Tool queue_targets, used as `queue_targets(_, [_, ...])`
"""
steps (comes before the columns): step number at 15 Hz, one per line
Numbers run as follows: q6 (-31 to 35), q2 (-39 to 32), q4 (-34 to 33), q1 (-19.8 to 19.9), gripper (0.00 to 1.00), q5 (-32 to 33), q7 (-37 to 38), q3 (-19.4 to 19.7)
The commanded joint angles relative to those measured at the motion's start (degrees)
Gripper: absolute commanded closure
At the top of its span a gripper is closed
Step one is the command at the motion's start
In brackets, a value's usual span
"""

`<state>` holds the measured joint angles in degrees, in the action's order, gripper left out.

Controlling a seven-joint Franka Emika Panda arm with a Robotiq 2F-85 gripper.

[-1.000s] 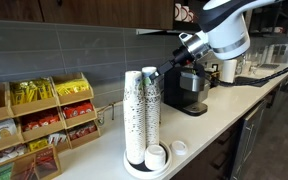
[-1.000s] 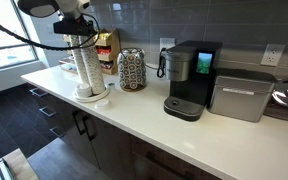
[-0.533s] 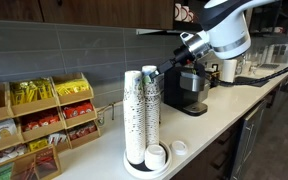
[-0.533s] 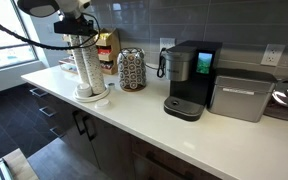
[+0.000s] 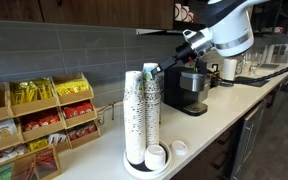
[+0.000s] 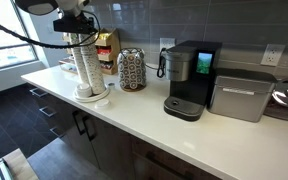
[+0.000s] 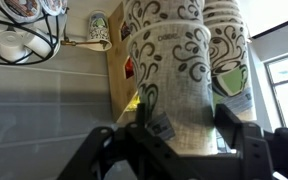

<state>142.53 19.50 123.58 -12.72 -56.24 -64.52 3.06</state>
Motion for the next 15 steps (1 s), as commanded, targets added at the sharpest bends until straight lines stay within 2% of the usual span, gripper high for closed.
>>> queue_targets(1, [0.29, 0.93, 0.9, 0.96, 0.24, -2.0, -2.14, -0.85])
queue_targets(2, [0.3, 0.95, 0.89, 0.99, 0.29, -2.13, -2.31, -0.87])
queue_targets(4, [0.36, 1.06, 0.91, 1.05, 0.48, -2.25, -2.65, -0.95])
queue_targets(6, [0.38, 1.14, 0.92, 1.04, 0.63, -2.47, -2.94, -0.99])
queue_targets(10, [0.62, 1.53, 0.95, 1.06, 0.69, -2.73, -3.35, -1.03])
queue_targets(15, [1.3, 3.25, 0.93, 1.33, 0.69, -2.8, -3.95, -1.2])
